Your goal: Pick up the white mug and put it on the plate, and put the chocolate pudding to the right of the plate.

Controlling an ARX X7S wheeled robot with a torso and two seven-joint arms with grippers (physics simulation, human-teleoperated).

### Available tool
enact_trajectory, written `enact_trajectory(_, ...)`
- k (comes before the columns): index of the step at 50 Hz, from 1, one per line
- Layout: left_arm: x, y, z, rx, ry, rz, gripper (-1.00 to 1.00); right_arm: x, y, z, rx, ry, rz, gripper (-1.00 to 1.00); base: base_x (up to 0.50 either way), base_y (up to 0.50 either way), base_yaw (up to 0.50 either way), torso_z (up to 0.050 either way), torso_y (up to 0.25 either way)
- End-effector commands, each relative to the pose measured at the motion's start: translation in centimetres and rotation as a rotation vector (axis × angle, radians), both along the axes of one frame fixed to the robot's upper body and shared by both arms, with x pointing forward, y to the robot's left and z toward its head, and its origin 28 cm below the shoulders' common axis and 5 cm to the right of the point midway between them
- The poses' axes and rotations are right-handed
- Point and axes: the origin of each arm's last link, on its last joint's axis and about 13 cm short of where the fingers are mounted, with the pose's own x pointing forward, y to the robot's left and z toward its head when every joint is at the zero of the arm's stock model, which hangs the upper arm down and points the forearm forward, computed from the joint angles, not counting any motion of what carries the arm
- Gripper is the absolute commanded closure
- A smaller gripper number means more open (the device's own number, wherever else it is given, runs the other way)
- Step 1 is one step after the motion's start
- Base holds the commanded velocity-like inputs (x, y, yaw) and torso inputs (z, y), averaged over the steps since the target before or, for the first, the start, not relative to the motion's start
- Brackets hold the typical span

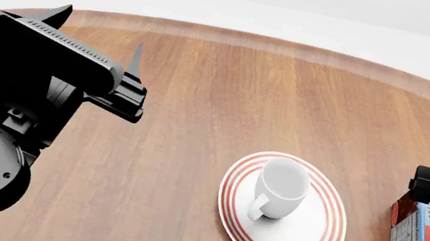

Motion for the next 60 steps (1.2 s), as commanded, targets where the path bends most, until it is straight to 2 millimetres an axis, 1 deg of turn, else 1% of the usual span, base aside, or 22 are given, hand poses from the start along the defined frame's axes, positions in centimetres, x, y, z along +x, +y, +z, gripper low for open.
enact_trajectory(1, 0.1, -0.3, 0.5, -0.009, -0.024, -0.027, -1.0, -0.6, 1.1, 3.2, -0.032, -0.056, 0.063, -1.0, 0.0, 0.0, 0.0, 0.0, 0.0)
enact_trajectory(6, 0.1, -0.3, 0.5, -0.011, -0.025, -0.026, -1.0, -0.7, 1.9, 4.1, -0.047, -0.087, 0.122, -1.0, 0.0, 0.0, 0.0, 0.0, 0.0)
enact_trajectory(11, 0.1, -0.2, 0.5, -0.01, -0.026, -0.023, -1.0, -1.0, 2.4, 4.4, -0.064, -0.1, 0.145, -1.0, 0.0, 0.0, 0.0, 0.0, 0.0)
enact_trajectory(17, 0.0, -0.3, 0.4, -0.011, -0.026, -0.025, -1.0, -2.0, 3.5, 5.4, -0.098, -0.149, 0.198, -1.0, 0.0, 0.0, 0.0, 0.0, 0.0)
enact_trajectory(20, 0.0, -0.3, 0.4, -0.012, -0.026, -0.027, -1.0, -2.7, 4.4, 6.3, -0.113, -0.193, 0.227, -1.0, 0.0, 0.0, 0.0, 0.0, 0.0)
enact_trajectory(23, 0.0, -0.3, 0.4, -0.013, -0.025, -0.027, -1.0, -3.1, 4.7, 6.7, -0.127, -0.214, 0.244, -1.0, 0.0, 0.0, 0.0, 0.0, 0.0)
enact_trajectory(31, 0.0, -0.3, 0.4, -0.013, -0.025, -0.026, -1.0, -5.4, 5.9, 8.0, -0.175, -0.296, 0.297, -1.0, 0.0, 0.0, 0.0, 0.0, 0.0)
enact_trajectory(36, 0.0, -0.2, 0.4, -0.013, -0.025, -0.024, -1.0, -6.3, 6.2, 8.3, -0.19, -0.335, 0.306, -1.0, 0.0, 0.0, 0.0, 0.0, 0.0)
enact_trajectory(42, 0.0, -0.2, 0.4, -0.015, -0.025, -0.02, -1.0, -7.7, 7.1, 9.0, -0.198, -0.408, 0.341, -1.0, 0.0, 0.0, 0.0, 0.0, 0.0)
enact_trajectory(48, 0.0, -0.1, 0.2, -0.02, -0.022, -0.015, -1.0, -9.8, 8.3, 10.3, -0.208, -0.525, 0.366, -1.0, 0.0, 0.0, 0.0, 0.0, 0.0)
enact_trajectory(54, -0.3, -0.1, 0.3, -0.019, -0.028, -0.012, -1.0, -11.3, 9.4, 10.8, -0.208, -0.599, 0.403, -1.0, 0.0, 0.0, 0.0, 0.0, 0.0)
enact_trajectory(60, -0.3, -0.1, 0.3, -0.021, -0.03, -0.009, -1.0, -12.2, 10.0, 10.9, -0.196, -0.661, 0.41, -1.0, 0.0, 0.0, 0.0, 0.0, 0.0)
